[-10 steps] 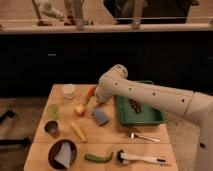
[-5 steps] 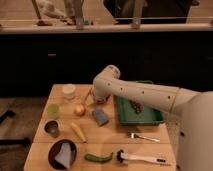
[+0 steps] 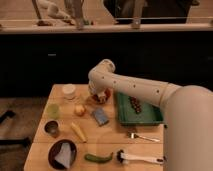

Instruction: Place eraser in table surface

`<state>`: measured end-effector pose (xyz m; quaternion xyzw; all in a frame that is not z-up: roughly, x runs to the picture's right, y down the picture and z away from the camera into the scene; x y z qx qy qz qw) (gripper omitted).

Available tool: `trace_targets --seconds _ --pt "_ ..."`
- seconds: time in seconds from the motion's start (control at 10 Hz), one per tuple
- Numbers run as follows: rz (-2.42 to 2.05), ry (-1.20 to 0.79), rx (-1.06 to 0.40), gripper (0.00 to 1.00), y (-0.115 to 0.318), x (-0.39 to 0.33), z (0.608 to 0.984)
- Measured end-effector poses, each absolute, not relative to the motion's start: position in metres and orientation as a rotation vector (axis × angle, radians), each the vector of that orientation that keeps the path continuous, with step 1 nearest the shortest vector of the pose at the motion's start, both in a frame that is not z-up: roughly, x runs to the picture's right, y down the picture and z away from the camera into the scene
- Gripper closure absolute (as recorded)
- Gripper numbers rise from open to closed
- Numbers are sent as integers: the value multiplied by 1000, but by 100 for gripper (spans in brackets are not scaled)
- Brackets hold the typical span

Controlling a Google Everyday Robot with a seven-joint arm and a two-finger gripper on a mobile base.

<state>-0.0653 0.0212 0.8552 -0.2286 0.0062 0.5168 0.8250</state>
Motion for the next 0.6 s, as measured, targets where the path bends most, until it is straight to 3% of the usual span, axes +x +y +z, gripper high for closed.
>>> trace_targets --seconds 0.6 --pt "1118 64 -497 20 20 -59 882"
